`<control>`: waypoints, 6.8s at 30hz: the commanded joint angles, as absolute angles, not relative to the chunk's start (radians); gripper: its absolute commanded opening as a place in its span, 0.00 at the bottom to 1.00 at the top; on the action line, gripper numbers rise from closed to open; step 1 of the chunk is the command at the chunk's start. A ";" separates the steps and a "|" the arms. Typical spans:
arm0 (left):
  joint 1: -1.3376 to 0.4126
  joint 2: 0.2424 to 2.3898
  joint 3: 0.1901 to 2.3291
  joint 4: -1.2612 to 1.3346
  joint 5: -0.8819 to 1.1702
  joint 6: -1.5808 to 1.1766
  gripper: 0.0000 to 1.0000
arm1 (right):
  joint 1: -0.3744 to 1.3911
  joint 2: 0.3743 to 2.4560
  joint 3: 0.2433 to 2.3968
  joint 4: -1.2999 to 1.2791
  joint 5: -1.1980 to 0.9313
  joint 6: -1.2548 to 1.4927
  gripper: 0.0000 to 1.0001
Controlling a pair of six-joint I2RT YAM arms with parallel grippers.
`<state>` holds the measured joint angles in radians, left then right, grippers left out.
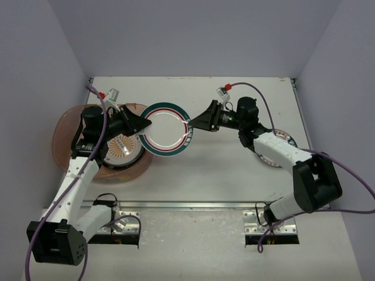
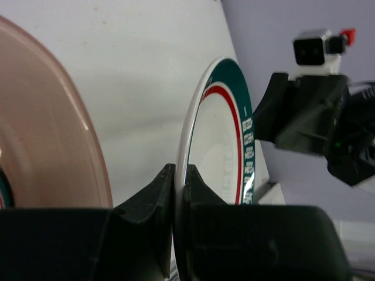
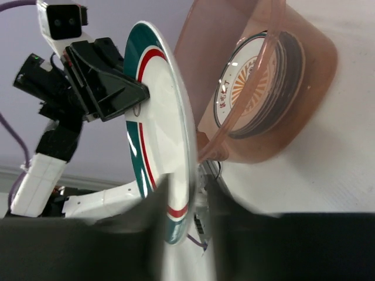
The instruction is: Place the plates into the plastic bin on the countertop
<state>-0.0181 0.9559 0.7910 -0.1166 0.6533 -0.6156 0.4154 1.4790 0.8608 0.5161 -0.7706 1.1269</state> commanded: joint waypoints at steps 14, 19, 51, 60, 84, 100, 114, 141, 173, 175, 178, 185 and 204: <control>0.722 0.994 0.763 -0.394 0.508 -0.663 0.00 | 0.062 1.000 0.663 0.083 -0.585 0.803 0.99; 0.708 1.028 0.689 -0.338 0.479 -0.609 0.00 | 0.051 0.886 0.632 0.004 -0.533 0.740 0.99; 0.410 0.856 0.949 -0.764 0.066 -0.453 1.00 | 0.051 0.767 0.682 -0.361 -0.229 0.597 0.99; 0.411 0.702 0.986 -0.719 0.382 -0.405 1.00 | 0.052 0.948 0.677 -0.367 0.147 0.472 0.99; 0.302 0.592 0.767 -0.595 0.356 -0.368 1.00 | 0.268 2.004 1.158 -0.503 0.738 0.268 0.90; 0.265 0.592 0.767 -0.591 0.362 -0.368 1.00 | 0.278 2.104 1.139 -0.550 0.653 0.311 0.00; 0.226 0.645 0.774 -0.584 0.442 -0.353 1.00 | 0.783 1.590 0.878 -0.259 0.739 0.013 0.00; 0.199 0.670 0.729 -0.408 0.907 -0.626 1.00 | 1.635 1.349 0.888 0.292 0.836 -0.848 0.00; 0.191 0.754 0.906 -0.584 0.061 -0.861 0.00 | 1.582 0.884 0.787 0.107 0.880 -0.372 0.99; 0.200 0.755 0.872 -0.591 -0.016 -0.868 0.00 | 1.580 0.830 0.800 -0.020 0.899 -0.247 0.99; 0.226 0.733 0.816 -0.572 -0.090 -0.871 0.00 | 1.580 0.775 0.834 -0.168 0.929 -0.107 0.99; 0.329 0.823 0.716 -0.476 -0.060 -0.813 0.00 | 1.582 0.727 0.848 -0.273 0.881 0.008 0.99; 0.365 0.833 0.764 -0.651 0.061 -0.612 1.00 | 1.177 1.074 0.968 -0.426 0.629 0.267 0.99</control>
<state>0.3618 0.8882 0.6904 -0.6092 0.0464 -0.6801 1.2722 1.0194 0.9222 -0.3828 0.7909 0.1288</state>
